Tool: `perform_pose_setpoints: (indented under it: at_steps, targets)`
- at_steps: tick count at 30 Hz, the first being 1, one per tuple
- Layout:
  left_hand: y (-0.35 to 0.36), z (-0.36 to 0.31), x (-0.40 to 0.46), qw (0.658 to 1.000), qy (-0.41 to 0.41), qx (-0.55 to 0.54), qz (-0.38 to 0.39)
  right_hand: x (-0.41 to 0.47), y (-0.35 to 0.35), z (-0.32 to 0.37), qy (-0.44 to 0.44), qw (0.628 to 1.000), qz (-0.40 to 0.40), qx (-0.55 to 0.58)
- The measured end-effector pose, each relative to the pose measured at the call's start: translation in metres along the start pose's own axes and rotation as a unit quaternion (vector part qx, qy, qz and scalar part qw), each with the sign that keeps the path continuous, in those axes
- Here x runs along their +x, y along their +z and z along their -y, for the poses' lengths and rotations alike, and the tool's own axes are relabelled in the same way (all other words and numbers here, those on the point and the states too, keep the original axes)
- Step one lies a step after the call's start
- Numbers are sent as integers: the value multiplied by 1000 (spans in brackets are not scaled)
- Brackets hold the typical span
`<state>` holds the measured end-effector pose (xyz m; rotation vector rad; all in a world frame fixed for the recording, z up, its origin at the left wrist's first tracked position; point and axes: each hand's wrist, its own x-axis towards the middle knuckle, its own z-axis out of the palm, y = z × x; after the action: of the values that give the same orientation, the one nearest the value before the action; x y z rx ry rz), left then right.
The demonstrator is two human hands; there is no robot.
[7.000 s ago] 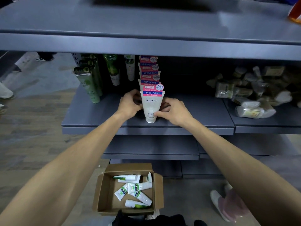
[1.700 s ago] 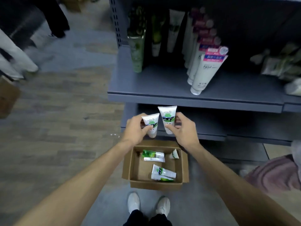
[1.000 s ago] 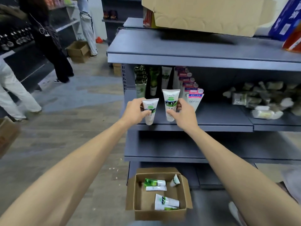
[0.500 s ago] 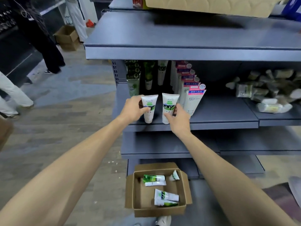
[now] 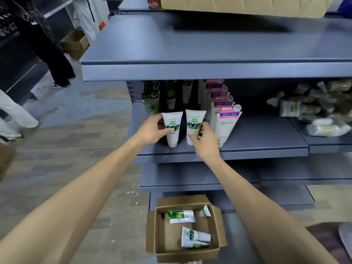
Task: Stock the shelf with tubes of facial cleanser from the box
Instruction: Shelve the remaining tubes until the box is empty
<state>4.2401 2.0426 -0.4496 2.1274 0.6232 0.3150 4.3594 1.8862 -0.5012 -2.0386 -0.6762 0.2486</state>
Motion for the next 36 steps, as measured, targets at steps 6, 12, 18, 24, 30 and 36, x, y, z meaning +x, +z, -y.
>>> perform_pose_setpoints:
  at_steps: [6,12,18,24,30,36]
  targets:
    - [39,12,-27,991,-72,-86,-73,-1,2,0,24,999,-28,-7]
    - [70,12,-28,974,-81,-93,-192,6,11,-2,24,999,-37,-7]
    - [76,16,-5,976,-52,-39,-208,29,20,13,24,992,-78,-93]
    - [80,27,4,974,-40,-28,-220,73,32,24,74,979,-61,-181]
    - [82,30,4,974,-33,-36,-222,115,44,21,46,968,-8,-246]
    - [84,33,8,973,-29,-47,-223,144,46,29,76,960,32,-269]
